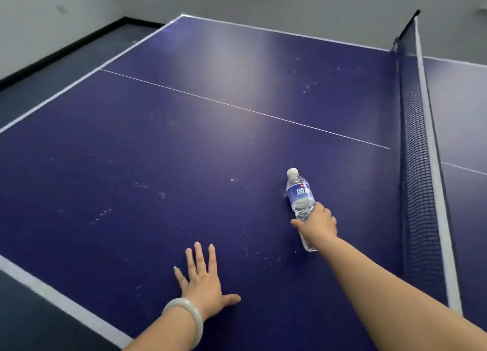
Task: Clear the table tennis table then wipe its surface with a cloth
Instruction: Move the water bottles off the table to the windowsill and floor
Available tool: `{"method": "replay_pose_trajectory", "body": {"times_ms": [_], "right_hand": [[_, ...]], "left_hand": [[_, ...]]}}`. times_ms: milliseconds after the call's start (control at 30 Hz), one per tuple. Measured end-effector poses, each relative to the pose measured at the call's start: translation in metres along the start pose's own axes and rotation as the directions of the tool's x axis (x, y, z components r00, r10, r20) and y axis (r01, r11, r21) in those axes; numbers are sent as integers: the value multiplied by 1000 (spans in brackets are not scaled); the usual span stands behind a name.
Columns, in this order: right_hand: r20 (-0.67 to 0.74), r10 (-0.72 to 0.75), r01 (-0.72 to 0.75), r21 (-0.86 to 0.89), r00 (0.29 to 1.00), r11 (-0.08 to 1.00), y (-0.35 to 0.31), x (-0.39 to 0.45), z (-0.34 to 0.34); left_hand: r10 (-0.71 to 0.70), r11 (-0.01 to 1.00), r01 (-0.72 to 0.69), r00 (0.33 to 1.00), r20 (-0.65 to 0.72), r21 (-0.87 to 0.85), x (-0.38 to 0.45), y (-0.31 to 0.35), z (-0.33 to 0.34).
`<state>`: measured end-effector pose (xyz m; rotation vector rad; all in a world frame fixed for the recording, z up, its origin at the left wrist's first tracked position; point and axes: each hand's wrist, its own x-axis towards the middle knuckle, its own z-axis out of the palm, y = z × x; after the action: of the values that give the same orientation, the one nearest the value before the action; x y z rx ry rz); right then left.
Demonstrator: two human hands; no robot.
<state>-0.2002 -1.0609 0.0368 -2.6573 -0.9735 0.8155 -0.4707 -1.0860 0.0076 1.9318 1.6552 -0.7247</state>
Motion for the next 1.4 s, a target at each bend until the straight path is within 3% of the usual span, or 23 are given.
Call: {"method": "replay_pose_trajectory", "body": {"times_ms": [200,267,400,600,800,1000,1067,1167,1267,1400], "right_hand": [[-195,-50,25,-130,979,991,9,-6,21],[-204,-55,31,-121,977,992,10,-9,22],[-133,51,-29,158,990,987,15,-19,22],[-133,131,-28,591,982,806,28,-64,29],[-171,292,-67,751,941,656,37,-140,43],[-273,402,-28,798,874,601,41,-229,35],[-317,455,4,824,832,566,46,-256,26],[-375,519,74,857,768,510,58,-302,8],[-443,550,144,853,708,501,76,-347,-12],[-513,617,215,843,597,493,108,-407,-33]], "left_hand": [[-18,1000,17,997,72,11,8,0,4],[-24,1000,24,996,88,9,9,0,5],[-27,1000,29,991,130,-13,11,1,3],[-49,999,50,987,156,-1,12,6,-2],[38,999,-37,995,92,-9,10,0,-1],[190,982,-190,981,29,-17,-5,-10,-17],[349,937,-349,937,-13,26,-16,-6,-28],[574,819,-573,819,-22,33,-45,17,-40],[757,654,-756,653,23,-30,-98,52,-42],[895,445,-895,445,29,-13,-183,100,-27]]}}
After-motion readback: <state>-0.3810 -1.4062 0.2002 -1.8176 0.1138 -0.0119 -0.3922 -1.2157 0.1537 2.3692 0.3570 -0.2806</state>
